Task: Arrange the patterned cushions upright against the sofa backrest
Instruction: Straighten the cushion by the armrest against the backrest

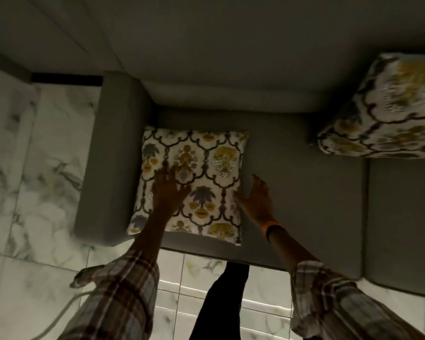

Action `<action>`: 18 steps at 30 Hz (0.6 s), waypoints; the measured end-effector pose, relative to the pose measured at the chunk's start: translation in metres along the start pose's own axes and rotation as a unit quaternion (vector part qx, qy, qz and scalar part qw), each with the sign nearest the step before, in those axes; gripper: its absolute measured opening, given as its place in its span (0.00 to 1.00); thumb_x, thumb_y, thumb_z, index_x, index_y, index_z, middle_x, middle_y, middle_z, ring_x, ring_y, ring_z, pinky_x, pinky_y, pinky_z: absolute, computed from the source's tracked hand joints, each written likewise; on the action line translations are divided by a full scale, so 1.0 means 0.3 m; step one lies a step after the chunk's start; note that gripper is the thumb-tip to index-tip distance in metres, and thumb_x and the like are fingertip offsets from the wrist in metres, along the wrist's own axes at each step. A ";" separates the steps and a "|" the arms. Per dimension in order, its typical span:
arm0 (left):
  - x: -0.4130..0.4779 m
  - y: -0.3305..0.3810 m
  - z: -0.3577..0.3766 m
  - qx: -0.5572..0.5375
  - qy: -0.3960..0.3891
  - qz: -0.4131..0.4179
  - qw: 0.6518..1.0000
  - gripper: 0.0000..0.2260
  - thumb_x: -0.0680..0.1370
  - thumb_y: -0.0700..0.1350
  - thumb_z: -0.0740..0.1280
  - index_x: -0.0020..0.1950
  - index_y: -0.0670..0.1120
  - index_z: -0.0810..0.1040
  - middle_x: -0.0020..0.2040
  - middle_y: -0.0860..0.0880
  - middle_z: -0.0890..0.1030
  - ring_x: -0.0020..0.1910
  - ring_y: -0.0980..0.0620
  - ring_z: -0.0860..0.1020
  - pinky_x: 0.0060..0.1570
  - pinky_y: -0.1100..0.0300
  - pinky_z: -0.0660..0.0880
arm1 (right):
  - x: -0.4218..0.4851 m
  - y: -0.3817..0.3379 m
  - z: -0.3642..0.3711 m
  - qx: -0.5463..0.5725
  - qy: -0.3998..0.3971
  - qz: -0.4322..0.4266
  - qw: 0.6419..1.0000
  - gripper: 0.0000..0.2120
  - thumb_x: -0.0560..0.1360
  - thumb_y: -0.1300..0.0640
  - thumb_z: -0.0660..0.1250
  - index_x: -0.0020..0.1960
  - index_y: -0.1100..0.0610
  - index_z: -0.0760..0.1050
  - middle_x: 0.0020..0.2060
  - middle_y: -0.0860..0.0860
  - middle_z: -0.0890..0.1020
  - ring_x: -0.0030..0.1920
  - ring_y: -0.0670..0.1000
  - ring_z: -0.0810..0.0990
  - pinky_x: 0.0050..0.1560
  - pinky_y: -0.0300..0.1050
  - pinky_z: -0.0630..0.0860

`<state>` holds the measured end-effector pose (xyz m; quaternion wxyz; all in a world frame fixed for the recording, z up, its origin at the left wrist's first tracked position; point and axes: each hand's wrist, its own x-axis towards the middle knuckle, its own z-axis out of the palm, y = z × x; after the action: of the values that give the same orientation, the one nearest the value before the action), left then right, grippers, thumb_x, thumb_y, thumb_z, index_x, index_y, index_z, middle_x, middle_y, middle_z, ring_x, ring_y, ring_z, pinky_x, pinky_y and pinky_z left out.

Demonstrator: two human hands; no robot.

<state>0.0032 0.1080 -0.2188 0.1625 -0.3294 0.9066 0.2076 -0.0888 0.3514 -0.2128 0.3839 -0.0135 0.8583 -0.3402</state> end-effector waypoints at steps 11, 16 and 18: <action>0.238 -0.326 -0.028 -0.403 -0.131 -0.188 0.886 0.58 0.59 0.53 0.86 0.81 0.50 0.54 0.77 0.45 0.67 0.76 0.41 0.67 0.71 0.39 0.70 | 0.180 -0.058 0.182 0.269 -0.099 0.036 0.957 0.45 0.64 0.48 0.85 0.77 0.51 0.71 0.71 0.52 0.80 0.71 0.53 0.79 0.74 0.59 0.74; 0.245 -0.269 -0.146 -0.459 -0.111 -0.110 0.875 0.44 0.64 0.43 0.84 0.75 0.47 0.66 0.64 0.51 0.79 0.63 0.50 0.78 0.63 0.45 0.77 | 0.125 -0.142 0.092 0.265 -0.014 -0.023 0.964 0.35 0.69 0.65 0.82 0.70 0.45 0.74 0.67 0.49 0.82 0.67 0.50 0.81 0.72 0.56 0.76; 0.269 -0.247 -0.207 -0.470 -0.070 -0.062 0.877 0.52 0.59 0.48 0.87 0.77 0.49 0.64 0.69 0.49 0.77 0.66 0.50 0.78 0.64 0.41 0.78 | 0.135 -0.182 0.035 0.250 0.012 -0.066 0.966 0.39 0.68 0.69 0.82 0.74 0.51 0.73 0.67 0.50 0.82 0.67 0.48 0.81 0.71 0.53 0.78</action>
<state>-0.0162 -0.0162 -0.2202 0.0645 -0.4073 0.6659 0.6217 -0.1233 0.2920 -0.2116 0.3416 0.0301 0.7477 -0.5686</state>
